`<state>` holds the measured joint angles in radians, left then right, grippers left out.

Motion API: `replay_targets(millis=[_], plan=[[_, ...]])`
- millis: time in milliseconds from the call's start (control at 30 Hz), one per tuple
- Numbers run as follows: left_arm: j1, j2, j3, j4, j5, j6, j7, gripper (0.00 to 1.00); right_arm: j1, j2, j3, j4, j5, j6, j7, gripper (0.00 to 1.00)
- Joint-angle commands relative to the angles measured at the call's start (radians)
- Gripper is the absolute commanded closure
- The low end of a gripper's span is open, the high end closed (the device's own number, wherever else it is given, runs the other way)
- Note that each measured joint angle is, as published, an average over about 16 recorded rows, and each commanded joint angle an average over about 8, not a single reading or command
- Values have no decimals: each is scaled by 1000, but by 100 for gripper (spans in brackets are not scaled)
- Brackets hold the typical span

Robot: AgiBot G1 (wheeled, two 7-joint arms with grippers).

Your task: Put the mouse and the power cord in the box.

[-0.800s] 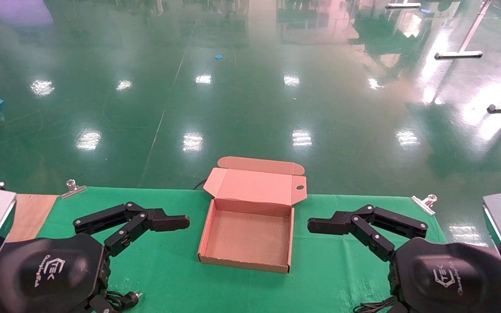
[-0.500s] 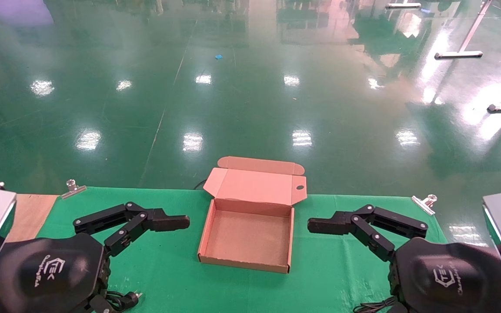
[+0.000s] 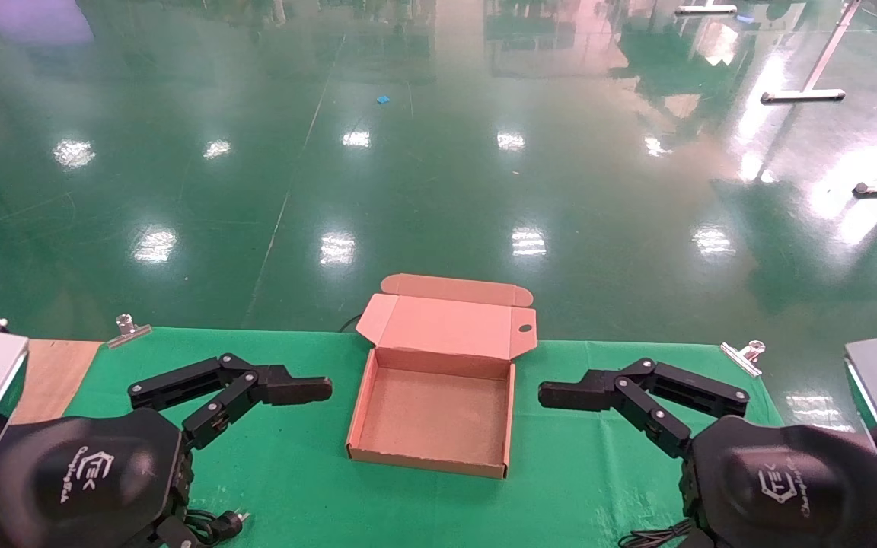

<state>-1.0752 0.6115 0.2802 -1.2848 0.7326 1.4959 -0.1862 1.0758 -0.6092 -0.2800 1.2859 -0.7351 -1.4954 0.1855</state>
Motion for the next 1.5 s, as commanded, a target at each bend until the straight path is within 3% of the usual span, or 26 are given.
replay_targets(millis=[33,200,333,533,833,1100,1500], plan=[[1,0,-1,1,-2,-1,-1,0,-1,-1,0,-1,3,0,1,0],[-14,9,12,-3,28,6,13,0,9,10,-9,8,-38,0,-8,0],[-64,29,49,0,114,25,37,0,37,27,-40,17,-128,-12,-14,0],[-185,65,142,38,324,64,93,0,143,30,-139,28,-345,-64,-30,0],[-347,142,333,223,671,76,256,0,350,-33,-394,-15,-720,-87,-107,0],[-478,237,482,522,911,59,455,0,459,-140,-556,-181,-976,-48,-244,0],[-536,390,574,919,1096,-155,702,0,481,-316,-639,-571,-1152,123,-525,0]])
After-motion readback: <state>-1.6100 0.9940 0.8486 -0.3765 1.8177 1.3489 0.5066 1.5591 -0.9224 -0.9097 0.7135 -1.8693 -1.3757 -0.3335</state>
